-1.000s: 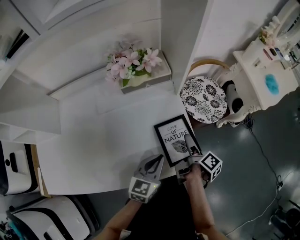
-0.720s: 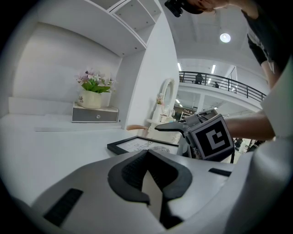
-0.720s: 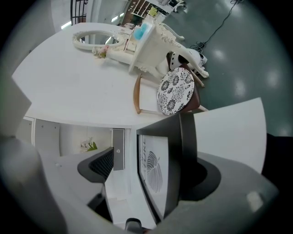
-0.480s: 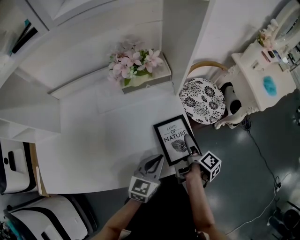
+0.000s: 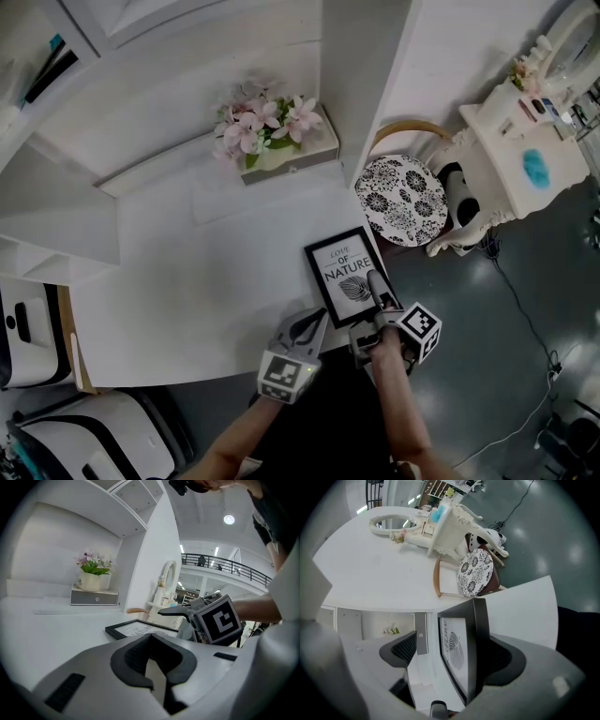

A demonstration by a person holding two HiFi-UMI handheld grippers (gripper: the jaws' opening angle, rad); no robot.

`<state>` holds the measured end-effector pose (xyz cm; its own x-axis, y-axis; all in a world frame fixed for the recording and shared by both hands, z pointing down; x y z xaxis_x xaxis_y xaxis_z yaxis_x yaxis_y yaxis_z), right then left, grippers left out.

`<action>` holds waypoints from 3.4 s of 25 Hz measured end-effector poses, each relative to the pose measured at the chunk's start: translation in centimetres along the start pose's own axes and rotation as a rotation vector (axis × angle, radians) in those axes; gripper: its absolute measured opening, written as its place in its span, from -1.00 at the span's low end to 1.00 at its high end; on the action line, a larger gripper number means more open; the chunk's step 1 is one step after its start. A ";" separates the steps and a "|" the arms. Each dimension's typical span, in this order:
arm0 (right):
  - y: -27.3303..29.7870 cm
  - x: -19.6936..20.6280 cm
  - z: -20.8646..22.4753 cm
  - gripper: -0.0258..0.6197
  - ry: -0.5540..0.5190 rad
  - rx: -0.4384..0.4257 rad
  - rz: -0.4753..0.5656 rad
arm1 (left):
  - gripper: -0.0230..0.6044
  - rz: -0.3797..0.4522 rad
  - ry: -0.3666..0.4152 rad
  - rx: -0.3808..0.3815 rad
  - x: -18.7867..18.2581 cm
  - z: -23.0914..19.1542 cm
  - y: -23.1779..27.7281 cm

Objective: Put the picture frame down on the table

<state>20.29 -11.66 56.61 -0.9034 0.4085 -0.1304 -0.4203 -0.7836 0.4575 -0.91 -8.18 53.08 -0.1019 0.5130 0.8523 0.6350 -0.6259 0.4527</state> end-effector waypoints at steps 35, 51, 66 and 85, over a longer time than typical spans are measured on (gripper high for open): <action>-2.2 0.9 1.4 0.40 0.035 0.001 0.010 | -0.89 -0.001 0.005 0.006 0.8 0.9 -0.5; -2.8 1.0 1.5 0.40 0.043 0.024 0.023 | -0.89 -0.005 0.013 0.018 0.6 0.7 0.1; -2.7 0.8 1.0 0.43 0.013 0.085 0.000 | -0.89 0.001 0.016 0.018 -0.1 0.5 0.9; -2.4 0.8 -0.5 0.53 -0.046 0.255 -0.080 | -0.89 0.011 -0.010 0.010 -0.2 -0.1 1.2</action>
<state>20.50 -9.67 55.02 -0.8608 0.4901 -0.1375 -0.4501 -0.6068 0.6551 -0.18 -9.08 53.46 -0.0874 0.5116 0.8548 0.6435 -0.6260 0.4405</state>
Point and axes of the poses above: the fingertips, and each gripper's own axes: y forward along the fingers, z to its right, x out of its underside, the point moved 10 cm from there along -y, backward along the fingers, and after that the axes turned 6 degrees about -z, right-handed, at the moved point
